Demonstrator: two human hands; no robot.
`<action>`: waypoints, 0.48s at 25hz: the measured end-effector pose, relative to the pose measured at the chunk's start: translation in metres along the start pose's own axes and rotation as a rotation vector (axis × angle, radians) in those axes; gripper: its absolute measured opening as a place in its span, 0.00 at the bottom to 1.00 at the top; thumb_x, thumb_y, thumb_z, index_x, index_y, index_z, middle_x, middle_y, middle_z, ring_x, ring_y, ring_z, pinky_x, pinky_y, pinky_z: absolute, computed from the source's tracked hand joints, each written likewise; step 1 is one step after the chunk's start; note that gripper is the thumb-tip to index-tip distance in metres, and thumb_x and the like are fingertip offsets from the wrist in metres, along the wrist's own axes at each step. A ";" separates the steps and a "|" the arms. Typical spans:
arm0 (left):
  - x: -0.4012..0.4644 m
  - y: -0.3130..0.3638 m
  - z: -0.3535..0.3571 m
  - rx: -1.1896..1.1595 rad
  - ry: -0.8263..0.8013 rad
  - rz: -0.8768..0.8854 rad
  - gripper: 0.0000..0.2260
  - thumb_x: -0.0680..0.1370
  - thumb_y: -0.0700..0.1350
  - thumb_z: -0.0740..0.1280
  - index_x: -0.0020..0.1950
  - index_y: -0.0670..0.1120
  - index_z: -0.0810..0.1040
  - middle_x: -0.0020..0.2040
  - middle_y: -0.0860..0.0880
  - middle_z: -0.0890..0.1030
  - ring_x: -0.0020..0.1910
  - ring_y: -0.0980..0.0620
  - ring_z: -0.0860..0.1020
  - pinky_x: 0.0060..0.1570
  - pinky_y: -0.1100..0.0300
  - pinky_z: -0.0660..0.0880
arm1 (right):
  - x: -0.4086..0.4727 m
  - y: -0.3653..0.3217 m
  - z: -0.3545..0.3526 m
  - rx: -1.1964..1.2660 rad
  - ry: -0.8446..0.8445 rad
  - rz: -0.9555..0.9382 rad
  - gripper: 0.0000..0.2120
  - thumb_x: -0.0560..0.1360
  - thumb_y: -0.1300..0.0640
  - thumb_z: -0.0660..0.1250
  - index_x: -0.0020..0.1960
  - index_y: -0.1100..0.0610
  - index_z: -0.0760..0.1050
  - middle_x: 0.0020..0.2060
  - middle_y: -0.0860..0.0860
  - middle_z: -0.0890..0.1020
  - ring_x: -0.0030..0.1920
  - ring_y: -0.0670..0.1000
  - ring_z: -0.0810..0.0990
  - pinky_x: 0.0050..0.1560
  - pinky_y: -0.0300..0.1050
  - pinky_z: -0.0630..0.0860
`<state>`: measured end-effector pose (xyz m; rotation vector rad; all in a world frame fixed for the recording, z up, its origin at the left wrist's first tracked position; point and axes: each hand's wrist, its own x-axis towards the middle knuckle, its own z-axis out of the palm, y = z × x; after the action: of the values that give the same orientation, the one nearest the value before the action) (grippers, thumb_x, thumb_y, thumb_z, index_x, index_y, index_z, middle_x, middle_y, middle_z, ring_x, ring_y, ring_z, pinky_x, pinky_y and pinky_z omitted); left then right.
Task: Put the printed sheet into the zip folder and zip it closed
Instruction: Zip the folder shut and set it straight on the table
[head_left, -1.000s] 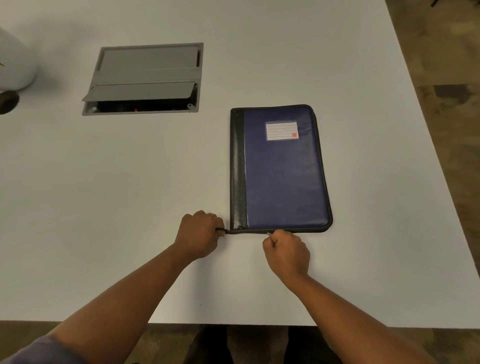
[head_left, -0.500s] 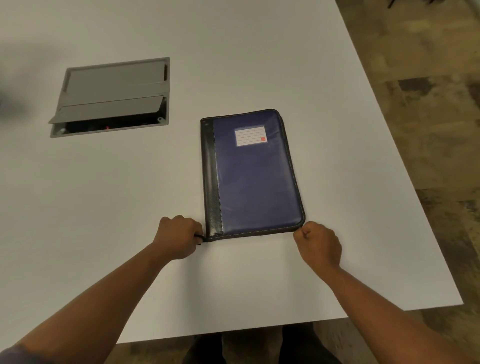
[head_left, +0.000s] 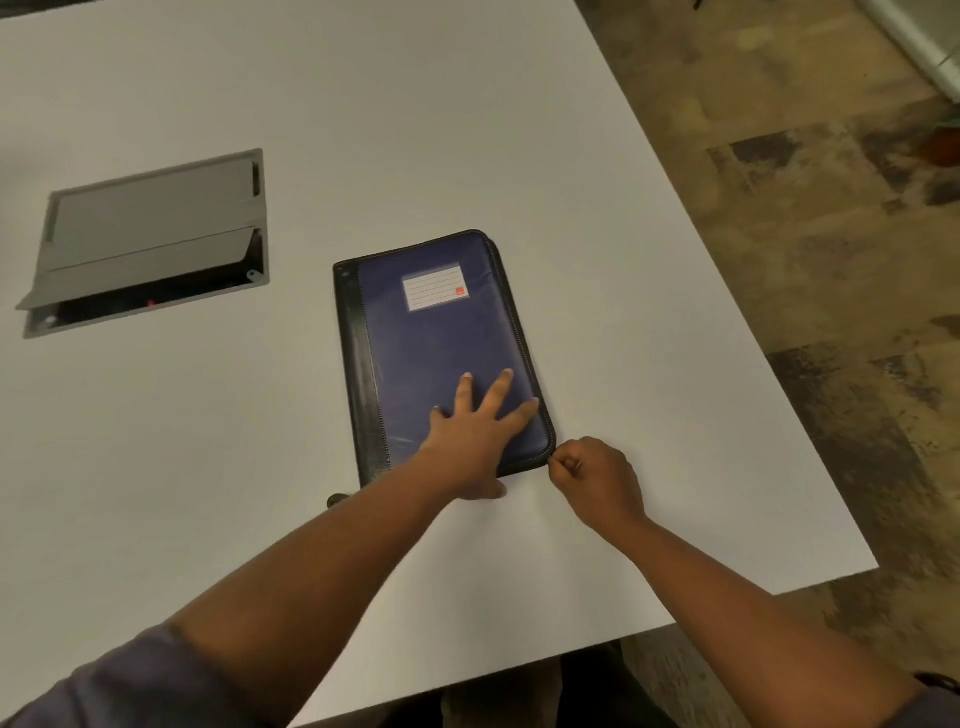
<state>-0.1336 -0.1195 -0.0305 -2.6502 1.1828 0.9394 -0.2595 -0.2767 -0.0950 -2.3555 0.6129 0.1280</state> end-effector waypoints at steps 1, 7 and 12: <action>0.010 0.009 -0.002 0.026 -0.030 0.015 0.51 0.71 0.54 0.78 0.80 0.63 0.43 0.80 0.52 0.31 0.78 0.31 0.36 0.69 0.24 0.58 | 0.000 0.002 0.001 -0.004 -0.001 0.000 0.17 0.73 0.52 0.66 0.28 0.48 0.65 0.26 0.46 0.72 0.27 0.46 0.71 0.26 0.40 0.65; 0.031 0.030 -0.013 0.099 -0.128 -0.031 0.45 0.73 0.49 0.76 0.80 0.62 0.50 0.81 0.49 0.35 0.78 0.28 0.39 0.65 0.21 0.62 | -0.002 0.007 0.007 -0.017 0.032 0.003 0.14 0.75 0.49 0.67 0.32 0.48 0.70 0.28 0.45 0.73 0.28 0.46 0.73 0.26 0.42 0.70; 0.031 0.026 -0.016 0.008 -0.095 -0.006 0.43 0.71 0.49 0.76 0.78 0.61 0.53 0.82 0.51 0.41 0.79 0.30 0.41 0.65 0.25 0.67 | -0.002 0.011 0.006 0.054 0.069 -0.051 0.08 0.77 0.50 0.68 0.39 0.48 0.78 0.33 0.42 0.75 0.32 0.46 0.75 0.30 0.42 0.76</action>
<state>-0.1280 -0.1627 -0.0313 -2.5695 1.1546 1.0446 -0.2658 -0.2790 -0.1059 -2.3292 0.5819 0.0077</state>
